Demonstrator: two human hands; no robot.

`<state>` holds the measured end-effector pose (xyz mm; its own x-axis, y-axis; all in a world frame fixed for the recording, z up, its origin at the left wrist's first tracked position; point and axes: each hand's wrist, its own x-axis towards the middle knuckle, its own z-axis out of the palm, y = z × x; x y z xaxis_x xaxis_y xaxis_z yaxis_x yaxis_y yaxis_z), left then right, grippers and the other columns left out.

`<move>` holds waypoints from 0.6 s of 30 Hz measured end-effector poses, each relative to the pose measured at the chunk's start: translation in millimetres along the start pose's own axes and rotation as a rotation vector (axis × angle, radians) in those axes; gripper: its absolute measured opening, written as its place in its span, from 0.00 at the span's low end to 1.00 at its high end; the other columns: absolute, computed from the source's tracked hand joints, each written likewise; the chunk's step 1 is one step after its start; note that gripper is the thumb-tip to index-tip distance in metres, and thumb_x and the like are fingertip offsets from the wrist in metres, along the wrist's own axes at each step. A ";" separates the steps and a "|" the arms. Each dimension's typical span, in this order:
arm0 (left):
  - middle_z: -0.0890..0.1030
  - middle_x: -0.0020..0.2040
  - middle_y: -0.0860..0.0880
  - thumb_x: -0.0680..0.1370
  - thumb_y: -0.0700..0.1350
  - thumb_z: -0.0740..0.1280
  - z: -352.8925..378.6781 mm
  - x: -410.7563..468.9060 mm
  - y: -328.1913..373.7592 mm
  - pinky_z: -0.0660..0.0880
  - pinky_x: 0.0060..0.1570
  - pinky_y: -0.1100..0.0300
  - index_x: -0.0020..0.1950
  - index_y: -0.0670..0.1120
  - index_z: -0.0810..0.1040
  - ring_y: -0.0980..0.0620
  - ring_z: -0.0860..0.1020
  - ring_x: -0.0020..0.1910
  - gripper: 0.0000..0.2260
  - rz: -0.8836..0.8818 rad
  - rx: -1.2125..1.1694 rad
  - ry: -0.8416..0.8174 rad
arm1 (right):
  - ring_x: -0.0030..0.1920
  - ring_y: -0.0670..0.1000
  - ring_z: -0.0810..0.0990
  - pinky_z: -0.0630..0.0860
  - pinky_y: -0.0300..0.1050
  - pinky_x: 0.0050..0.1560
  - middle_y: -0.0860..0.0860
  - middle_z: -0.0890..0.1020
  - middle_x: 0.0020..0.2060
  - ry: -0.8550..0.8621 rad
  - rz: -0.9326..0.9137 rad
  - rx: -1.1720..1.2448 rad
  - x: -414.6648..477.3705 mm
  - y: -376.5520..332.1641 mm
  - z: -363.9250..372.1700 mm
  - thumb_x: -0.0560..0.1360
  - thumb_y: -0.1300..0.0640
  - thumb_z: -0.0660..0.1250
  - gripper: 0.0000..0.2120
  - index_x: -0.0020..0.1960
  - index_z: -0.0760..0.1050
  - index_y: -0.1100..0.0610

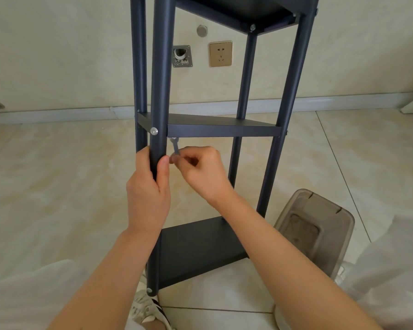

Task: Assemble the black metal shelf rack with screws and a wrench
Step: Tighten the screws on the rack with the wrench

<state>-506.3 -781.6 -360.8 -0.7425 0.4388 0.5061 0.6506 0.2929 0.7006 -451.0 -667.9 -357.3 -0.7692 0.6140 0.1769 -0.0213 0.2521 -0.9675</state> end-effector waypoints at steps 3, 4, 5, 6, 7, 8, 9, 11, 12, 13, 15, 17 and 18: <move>0.70 0.33 0.61 0.82 0.53 0.56 2.1 0.6 2.7 0.67 0.31 0.76 0.60 0.39 0.72 0.66 0.76 0.34 0.18 0.008 -0.008 0.004 | 0.27 0.46 0.63 0.63 0.40 0.31 0.47 0.69 0.22 -0.070 0.099 0.047 1.2 -12.8 -14.8 0.76 0.62 0.68 0.08 0.41 0.85 0.60; 0.70 0.34 0.61 0.82 0.53 0.57 2.1 0.6 3.3 0.67 0.31 0.77 0.60 0.39 0.72 0.67 0.76 0.34 0.18 0.011 -0.011 0.004 | 0.27 0.47 0.64 0.63 0.41 0.32 0.48 0.69 0.22 -0.082 0.109 0.062 1.2 -17.8 -17.5 0.75 0.62 0.68 0.08 0.39 0.85 0.60; 0.70 0.34 0.61 0.82 0.53 0.57 2.3 0.9 4.1 0.67 0.31 0.77 0.60 0.39 0.73 0.67 0.76 0.34 0.19 0.016 -0.013 0.006 | 0.28 0.48 0.64 0.63 0.42 0.32 0.47 0.69 0.22 -0.093 0.118 0.071 1.6 -22.2 -19.0 0.75 0.63 0.68 0.09 0.38 0.84 0.59; 0.70 0.34 0.62 0.82 0.53 0.57 2.4 1.0 4.6 0.67 0.32 0.77 0.60 0.38 0.73 0.68 0.75 0.35 0.19 0.022 -0.014 0.008 | 0.28 0.48 0.63 0.63 0.43 0.33 0.46 0.68 0.21 -0.104 0.127 0.076 1.6 -25.9 -19.9 0.74 0.63 0.68 0.10 0.36 0.83 0.58; 0.70 0.35 0.62 0.82 0.53 0.57 2.4 0.9 4.9 0.67 0.32 0.78 0.60 0.37 0.73 0.69 0.75 0.35 0.19 0.029 -0.016 0.008 | 0.27 0.47 0.63 0.63 0.43 0.33 0.46 0.67 0.21 -0.112 0.136 0.075 1.7 -28.8 -20.4 0.74 0.63 0.69 0.11 0.33 0.82 0.57; 0.70 0.35 0.62 0.82 0.53 0.57 2.3 0.8 5.4 0.67 0.32 0.78 0.60 0.37 0.73 0.69 0.75 0.35 0.20 0.033 -0.018 0.008 | 0.27 0.47 0.62 0.62 0.43 0.33 0.46 0.66 0.21 -0.117 0.139 0.069 2.0 -30.9 -20.5 0.73 0.64 0.69 0.12 0.31 0.81 0.56; 0.70 0.35 0.62 0.82 0.53 0.56 2.3 0.6 5.6 0.67 0.32 0.78 0.60 0.37 0.73 0.69 0.75 0.35 0.20 0.034 -0.021 0.006 | 0.26 0.46 0.62 0.63 0.42 0.33 0.47 0.66 0.21 -0.118 0.139 0.059 2.1 -32.2 -20.5 0.73 0.64 0.69 0.14 0.29 0.80 0.55; 0.71 0.35 0.62 0.82 0.53 0.56 2.3 0.7 5.6 0.68 0.32 0.77 0.61 0.36 0.73 0.68 0.75 0.35 0.21 0.035 -0.027 0.000 | 0.26 0.46 0.63 0.63 0.41 0.33 0.47 0.67 0.21 -0.115 0.149 0.061 2.2 -33.1 -20.1 0.73 0.64 0.68 0.18 0.26 0.76 0.54; 0.71 0.35 0.61 0.82 0.54 0.56 2.3 0.6 5.4 0.67 0.32 0.76 0.61 0.37 0.73 0.67 0.75 0.35 0.21 0.037 -0.030 -0.001 | 0.25 0.46 0.63 0.64 0.41 0.32 0.47 0.68 0.21 -0.118 0.160 0.072 1.7 -33.0 -20.0 0.73 0.64 0.68 0.18 0.25 0.75 0.55; 0.71 0.34 0.61 0.82 0.54 0.56 2.0 0.4 5.3 0.67 0.32 0.76 0.61 0.37 0.73 0.67 0.75 0.35 0.21 0.040 -0.032 -0.001 | 0.24 0.45 0.64 0.64 0.40 0.31 0.47 0.69 0.20 -0.125 0.171 0.087 1.1 -32.8 -20.1 0.73 0.64 0.68 0.18 0.25 0.75 0.57; 0.70 0.34 0.60 0.82 0.54 0.56 1.9 0.2 5.1 0.67 0.31 0.75 0.62 0.37 0.73 0.65 0.76 0.34 0.22 0.043 -0.034 0.000 | 0.23 0.46 0.63 0.63 0.40 0.29 0.48 0.69 0.21 -0.145 0.190 0.134 1.2 -33.3 -20.9 0.73 0.66 0.68 0.17 0.25 0.74 0.61; 0.70 0.34 0.60 0.82 0.55 0.55 1.8 0.2 4.5 0.67 0.30 0.74 0.61 0.37 0.73 0.64 0.75 0.33 0.22 0.038 -0.032 0.002 | 0.23 0.47 0.62 0.62 0.40 0.27 0.51 0.69 0.22 -0.142 0.200 0.188 3.4 -34.7 -22.3 0.72 0.67 0.67 0.14 0.28 0.74 0.68; 0.70 0.33 0.60 0.82 0.55 0.56 1.9 0.1 4.2 0.67 0.30 0.74 0.61 0.37 0.73 0.65 0.75 0.33 0.22 0.036 -0.033 0.003 | 0.23 0.47 0.62 0.62 0.40 0.26 0.52 0.68 0.22 -0.132 0.194 0.201 4.3 -35.6 -22.9 0.73 0.67 0.67 0.14 0.30 0.74 0.70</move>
<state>-503.4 -778.7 -358.7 -0.7195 0.4461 0.5323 0.6711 0.2491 0.6983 -438.9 -657.1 -317.9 -0.8471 0.5308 -0.0271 0.0187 -0.0213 -0.9996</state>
